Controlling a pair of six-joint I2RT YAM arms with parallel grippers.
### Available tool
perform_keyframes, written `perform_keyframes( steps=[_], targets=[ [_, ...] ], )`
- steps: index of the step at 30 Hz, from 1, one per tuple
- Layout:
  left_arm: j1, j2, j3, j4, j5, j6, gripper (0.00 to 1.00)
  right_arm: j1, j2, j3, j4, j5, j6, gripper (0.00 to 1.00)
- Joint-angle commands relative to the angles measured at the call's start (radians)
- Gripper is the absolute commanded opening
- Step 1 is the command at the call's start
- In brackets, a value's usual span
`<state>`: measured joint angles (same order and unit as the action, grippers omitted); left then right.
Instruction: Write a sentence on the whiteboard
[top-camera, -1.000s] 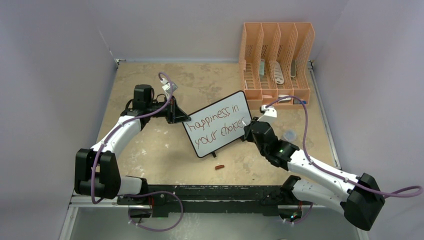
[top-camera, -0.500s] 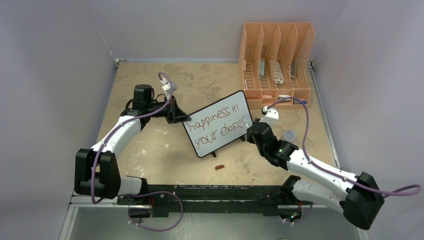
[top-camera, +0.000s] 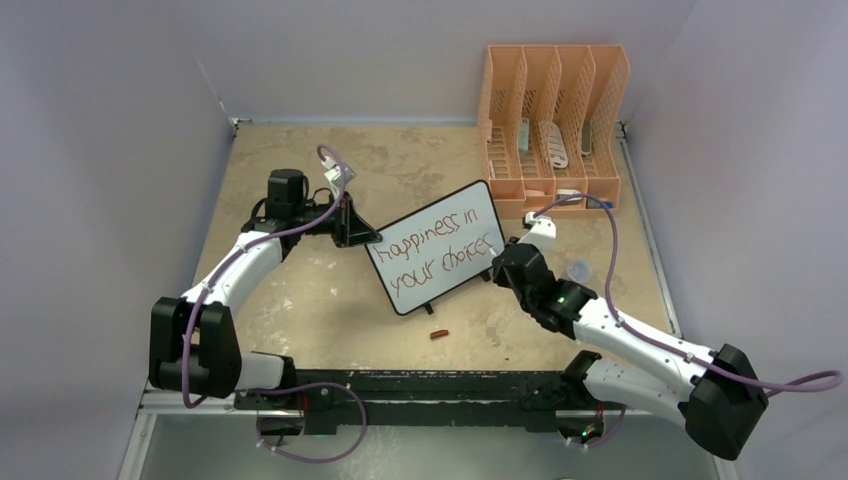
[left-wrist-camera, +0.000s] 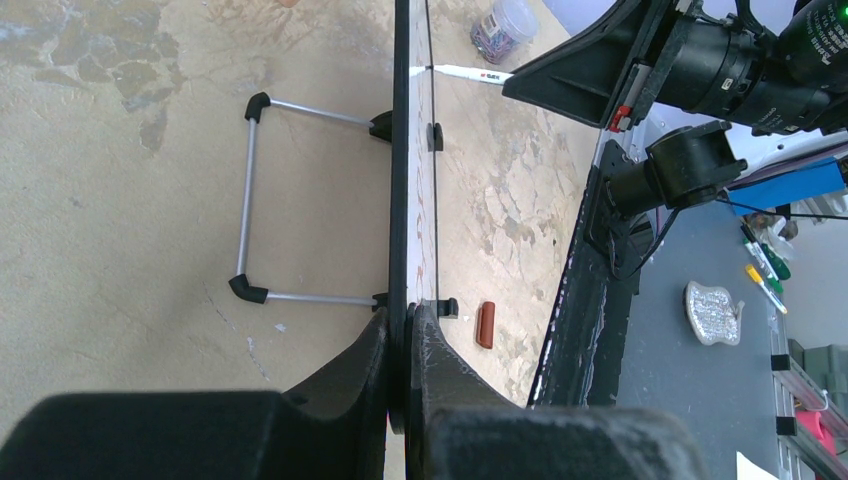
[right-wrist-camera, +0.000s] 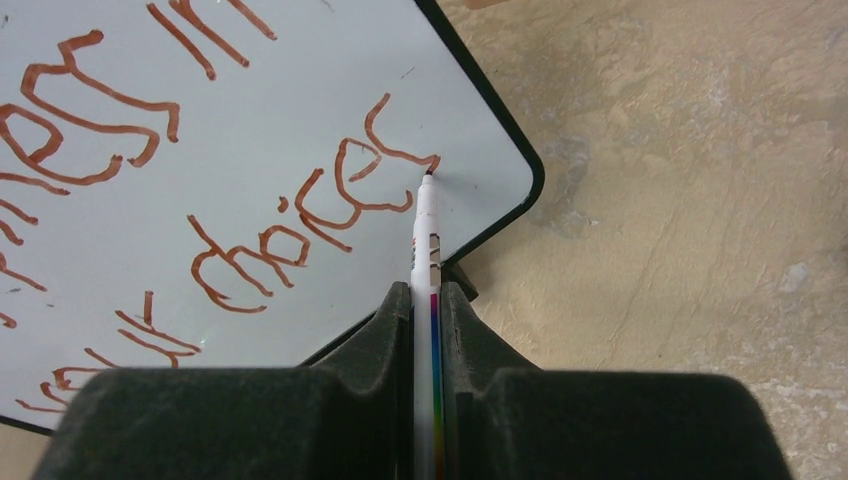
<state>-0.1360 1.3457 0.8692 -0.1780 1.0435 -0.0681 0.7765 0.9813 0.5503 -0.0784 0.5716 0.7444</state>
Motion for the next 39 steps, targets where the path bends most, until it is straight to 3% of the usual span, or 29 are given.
perform_keyframes(
  steps=[1,16,22,27,32,39],
  targets=[
    [0.007,0.01,-0.006,-0.034,-0.133,0.048,0.0,-0.002,0.0,0.031,-0.006,-0.084,-0.003,0.0],
    [0.007,0.0,-0.001,-0.035,-0.144,0.044,0.0,-0.002,-0.101,0.059,-0.043,-0.06,-0.024,0.0],
    [0.007,-0.037,0.0,-0.034,-0.176,0.037,0.14,-0.001,-0.208,0.068,-0.078,-0.034,-0.043,0.0],
    [0.007,-0.085,-0.001,-0.03,-0.213,0.027,0.38,-0.002,-0.271,0.079,-0.094,-0.042,-0.049,0.0],
    [0.007,-0.123,0.002,-0.024,-0.255,0.012,0.54,-0.002,-0.3,0.092,-0.098,-0.049,-0.064,0.0],
    [0.007,-0.198,0.013,-0.027,-0.317,-0.01,0.69,-0.001,-0.32,0.107,-0.101,-0.057,-0.085,0.0]
  ],
)
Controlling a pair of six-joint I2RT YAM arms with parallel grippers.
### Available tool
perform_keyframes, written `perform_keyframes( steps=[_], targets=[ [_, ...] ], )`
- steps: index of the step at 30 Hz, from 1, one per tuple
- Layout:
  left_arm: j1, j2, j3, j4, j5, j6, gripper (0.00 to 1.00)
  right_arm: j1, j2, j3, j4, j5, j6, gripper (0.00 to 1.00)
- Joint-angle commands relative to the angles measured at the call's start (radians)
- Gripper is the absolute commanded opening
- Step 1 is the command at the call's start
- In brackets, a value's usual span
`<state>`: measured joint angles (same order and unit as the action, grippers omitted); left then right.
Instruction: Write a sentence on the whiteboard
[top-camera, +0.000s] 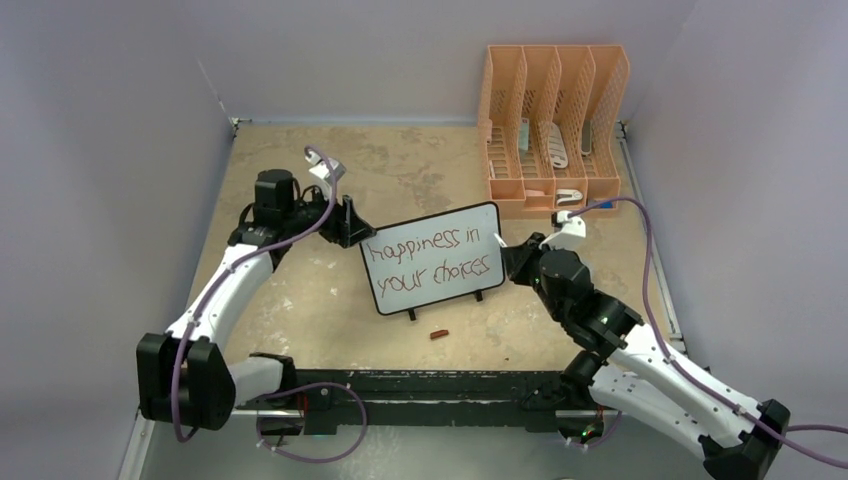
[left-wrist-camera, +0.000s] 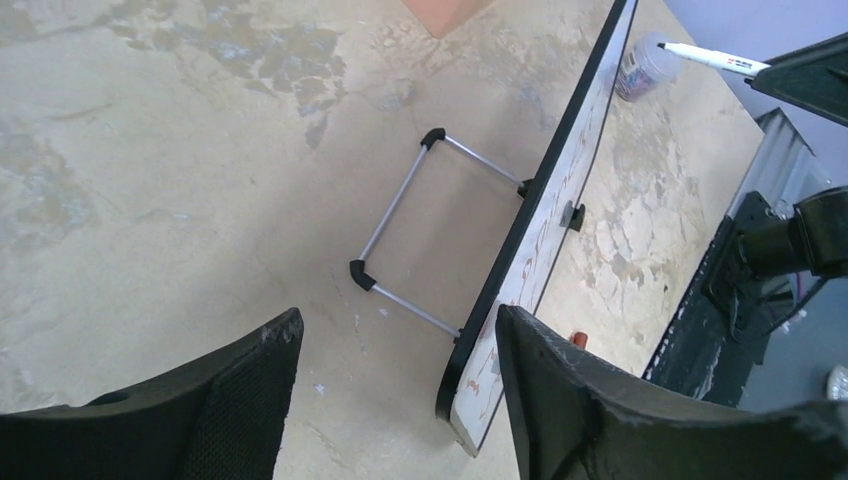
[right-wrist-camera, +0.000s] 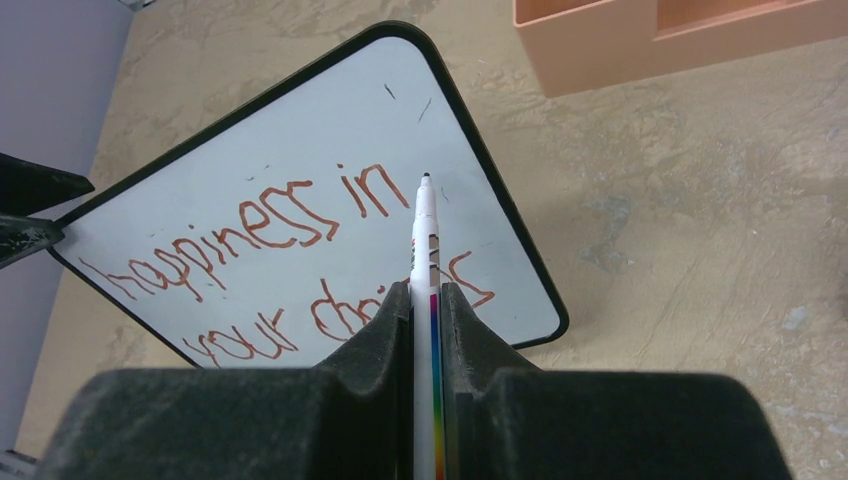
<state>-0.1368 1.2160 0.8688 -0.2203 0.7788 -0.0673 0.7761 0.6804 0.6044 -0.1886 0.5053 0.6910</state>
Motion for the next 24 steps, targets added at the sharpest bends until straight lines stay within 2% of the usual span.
perform_keyframes(
  steps=[1,8,14,19,24],
  targets=[
    [0.008,-0.082,0.018,0.008,-0.067,-0.013,0.69,-0.001,-0.022,0.058,0.008,0.008,-0.036,0.0],
    [0.002,-0.209,0.032,-0.05,-0.088,-0.073,0.72,-0.001,-0.051,0.099,-0.03,0.028,-0.081,0.0],
    [-0.08,-0.263,0.086,-0.174,-0.125,-0.081,0.72,-0.001,-0.1,0.101,-0.022,0.029,-0.102,0.0],
    [-0.227,-0.24,0.109,-0.269,-0.219,-0.08,0.72,-0.001,-0.114,0.102,-0.019,0.043,-0.113,0.0],
    [-0.483,-0.21,0.105,-0.305,-0.41,-0.108,0.71,-0.001,-0.15,0.092,-0.002,0.052,-0.132,0.0]
  ],
)
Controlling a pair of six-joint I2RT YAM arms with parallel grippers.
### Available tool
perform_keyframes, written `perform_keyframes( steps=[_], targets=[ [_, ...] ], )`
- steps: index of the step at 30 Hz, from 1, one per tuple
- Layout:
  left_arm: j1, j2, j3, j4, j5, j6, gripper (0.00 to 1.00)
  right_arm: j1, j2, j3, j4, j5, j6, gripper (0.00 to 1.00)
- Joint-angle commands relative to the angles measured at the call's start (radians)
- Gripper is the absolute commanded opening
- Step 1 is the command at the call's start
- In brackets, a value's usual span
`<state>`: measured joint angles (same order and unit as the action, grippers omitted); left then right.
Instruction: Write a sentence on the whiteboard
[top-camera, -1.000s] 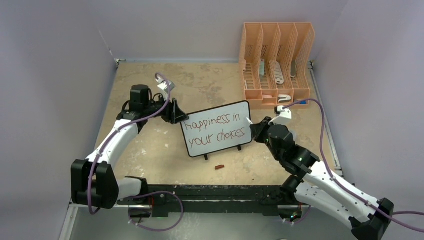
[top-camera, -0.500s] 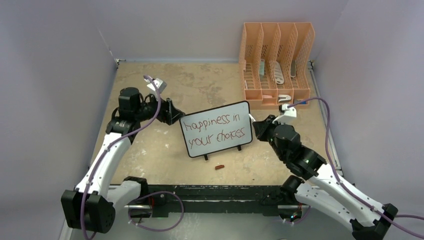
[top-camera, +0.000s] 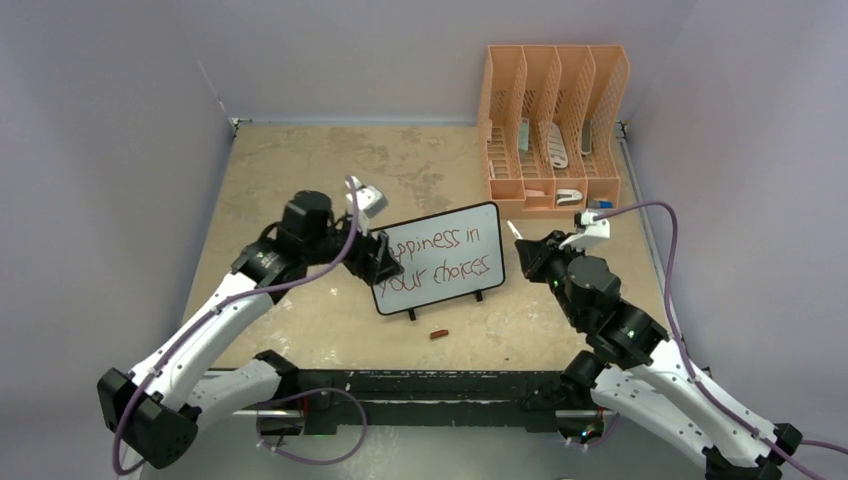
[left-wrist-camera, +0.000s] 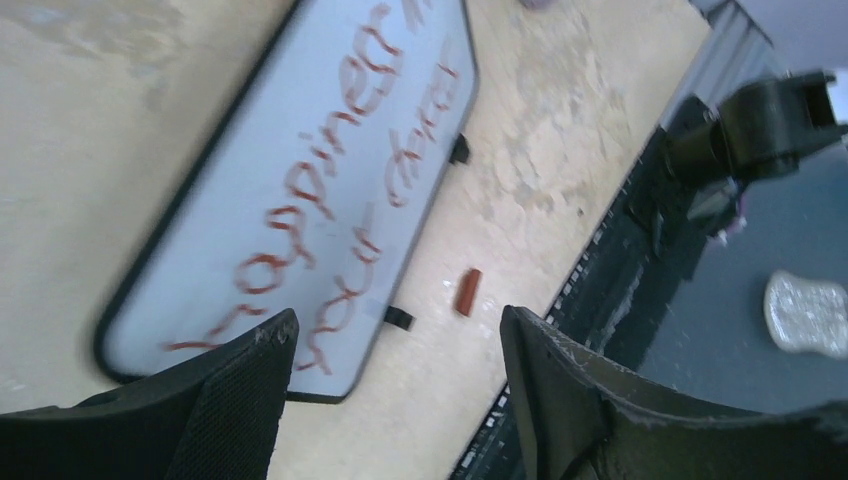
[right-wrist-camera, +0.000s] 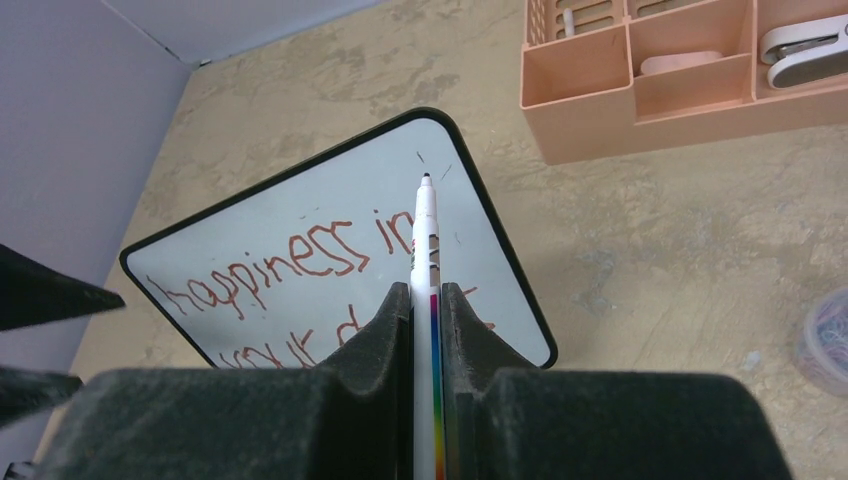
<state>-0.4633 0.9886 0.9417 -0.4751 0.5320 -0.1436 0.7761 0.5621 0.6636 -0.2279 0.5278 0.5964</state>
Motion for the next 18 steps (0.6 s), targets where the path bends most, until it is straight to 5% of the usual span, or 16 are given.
perform_keyframes(
  steps=[1,10,18],
  targets=[
    [-0.201,0.031,0.033,-0.057,-0.197,-0.04,0.71,-0.001,-0.039,0.03,0.044,0.03,-0.042,0.0],
    [-0.57,0.291,0.121,-0.212,-0.592,-0.101,0.69,-0.001,-0.085,0.016,0.049,0.058,-0.036,0.0],
    [-0.709,0.443,0.166,-0.21,-0.649,-0.125,0.64,-0.001,-0.11,0.005,0.052,0.072,-0.029,0.0]
  ],
)
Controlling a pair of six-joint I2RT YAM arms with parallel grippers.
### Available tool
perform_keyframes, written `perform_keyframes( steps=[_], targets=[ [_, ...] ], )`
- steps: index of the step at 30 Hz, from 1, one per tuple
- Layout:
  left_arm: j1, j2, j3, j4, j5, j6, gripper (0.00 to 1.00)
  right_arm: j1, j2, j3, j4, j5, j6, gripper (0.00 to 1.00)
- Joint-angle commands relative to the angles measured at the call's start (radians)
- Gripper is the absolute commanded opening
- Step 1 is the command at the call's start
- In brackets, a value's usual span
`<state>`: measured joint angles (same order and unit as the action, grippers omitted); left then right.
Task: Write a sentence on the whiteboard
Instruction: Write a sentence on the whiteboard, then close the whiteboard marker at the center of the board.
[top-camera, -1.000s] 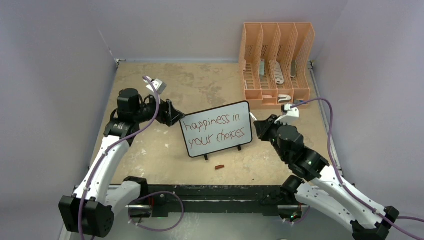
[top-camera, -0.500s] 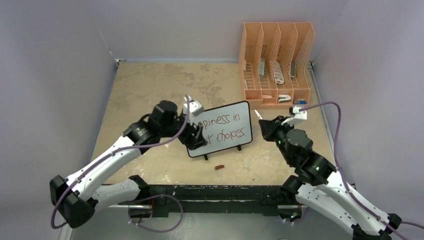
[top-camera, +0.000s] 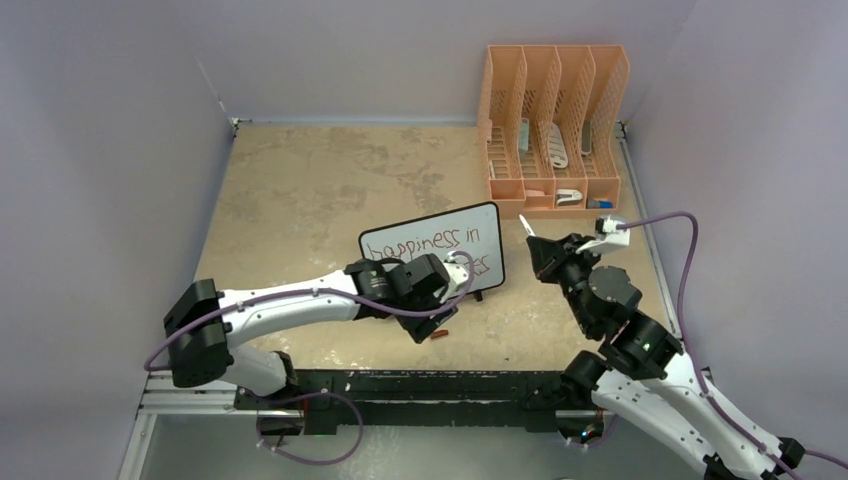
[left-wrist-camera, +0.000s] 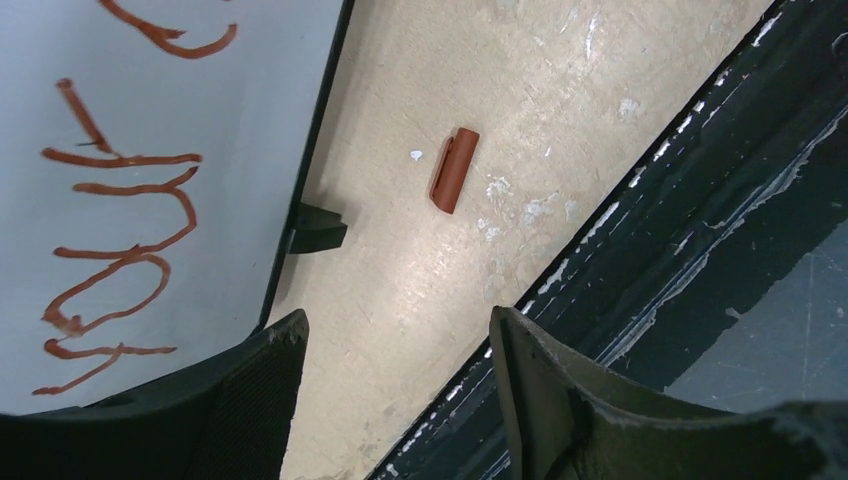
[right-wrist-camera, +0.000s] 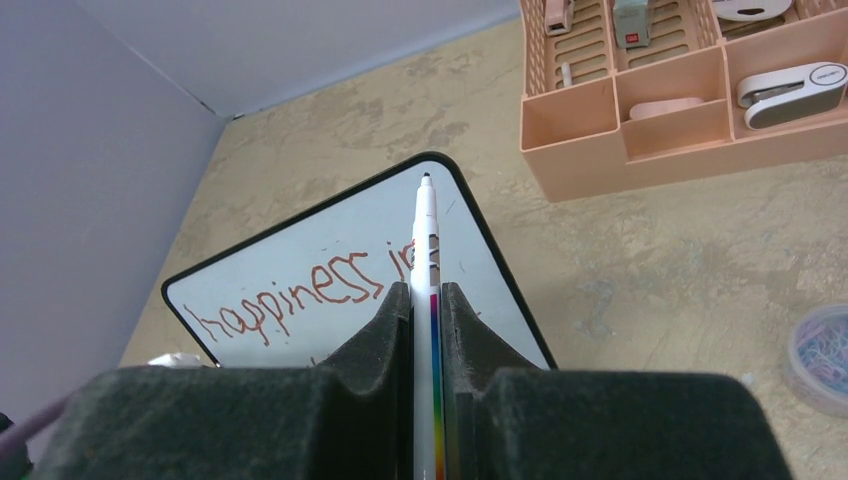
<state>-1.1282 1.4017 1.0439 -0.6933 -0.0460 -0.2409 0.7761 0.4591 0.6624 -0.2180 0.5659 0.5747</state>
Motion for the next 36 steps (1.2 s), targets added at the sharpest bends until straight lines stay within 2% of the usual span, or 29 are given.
perform_keyframes(
  steps=[1,14,31,36],
  targets=[
    [-0.056,0.049,0.066,0.016,-0.074,-0.026,0.63,-0.001,-0.01,0.008,0.041,0.037,-0.008,0.0],
    [-0.07,0.277,0.129,0.095,-0.005,0.042,0.55,-0.001,-0.057,0.009,0.03,0.059,-0.007,0.0],
    [-0.07,0.426,0.179,0.107,0.018,0.11,0.35,-0.001,-0.048,0.013,0.028,0.064,-0.007,0.0],
    [-0.07,0.438,0.172,0.104,0.038,0.117,0.33,-0.001,-0.044,0.013,0.029,0.067,-0.007,0.0]
  ],
)
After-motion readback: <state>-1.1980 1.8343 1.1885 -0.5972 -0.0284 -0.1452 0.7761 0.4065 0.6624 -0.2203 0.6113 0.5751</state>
